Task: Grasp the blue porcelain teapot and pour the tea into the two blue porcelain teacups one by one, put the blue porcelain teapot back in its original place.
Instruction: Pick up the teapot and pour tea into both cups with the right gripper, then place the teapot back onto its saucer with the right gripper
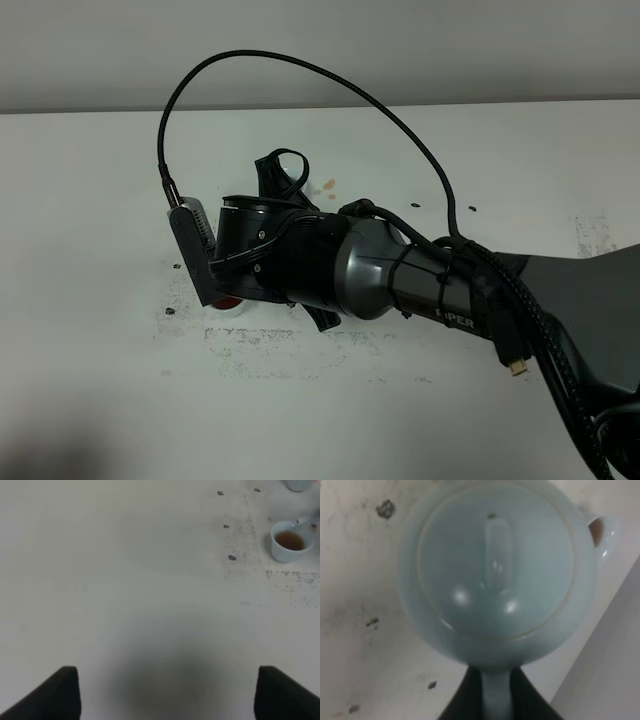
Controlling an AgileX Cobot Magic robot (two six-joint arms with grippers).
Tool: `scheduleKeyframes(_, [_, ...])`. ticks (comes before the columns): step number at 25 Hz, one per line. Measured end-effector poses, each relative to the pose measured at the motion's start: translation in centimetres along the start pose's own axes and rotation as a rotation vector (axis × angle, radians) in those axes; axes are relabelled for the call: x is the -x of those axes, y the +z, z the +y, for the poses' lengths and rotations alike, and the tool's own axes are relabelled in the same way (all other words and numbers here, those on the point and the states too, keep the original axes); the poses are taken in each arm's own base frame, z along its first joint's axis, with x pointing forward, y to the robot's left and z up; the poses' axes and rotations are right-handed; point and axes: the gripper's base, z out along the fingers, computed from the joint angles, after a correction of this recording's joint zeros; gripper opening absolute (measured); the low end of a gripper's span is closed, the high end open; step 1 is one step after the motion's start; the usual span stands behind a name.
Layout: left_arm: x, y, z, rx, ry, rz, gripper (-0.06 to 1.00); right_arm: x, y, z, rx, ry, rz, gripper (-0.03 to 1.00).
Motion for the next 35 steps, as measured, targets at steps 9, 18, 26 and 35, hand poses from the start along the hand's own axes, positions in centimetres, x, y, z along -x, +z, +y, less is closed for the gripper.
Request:
scheduleKeyframes(9, [0.0, 0.0, 0.0, 0.000, 0.001, 0.000, 0.68, -3.8, -2.0, -2.2, 0.093, 0.273, -0.103, 0.04])
scheduleKeyframes(18, [0.0, 0.0, 0.0, 0.000, 0.002, 0.000, 0.68, -7.2, -1.3, -2.9, 0.426, 0.684, -0.301, 0.04])
scheduleKeyframes(26, [0.0, 0.0, 0.0, 0.000, 0.002, 0.000, 0.68, -7.5, 0.9, -2.9, 0.520, 0.804, -0.347, 0.04])
scheduleKeyframes(35, [0.0, 0.0, 0.0, 0.000, 0.002, 0.000, 0.68, -6.5, 5.8, -1.7, 0.553, 0.831, -0.307, 0.04])
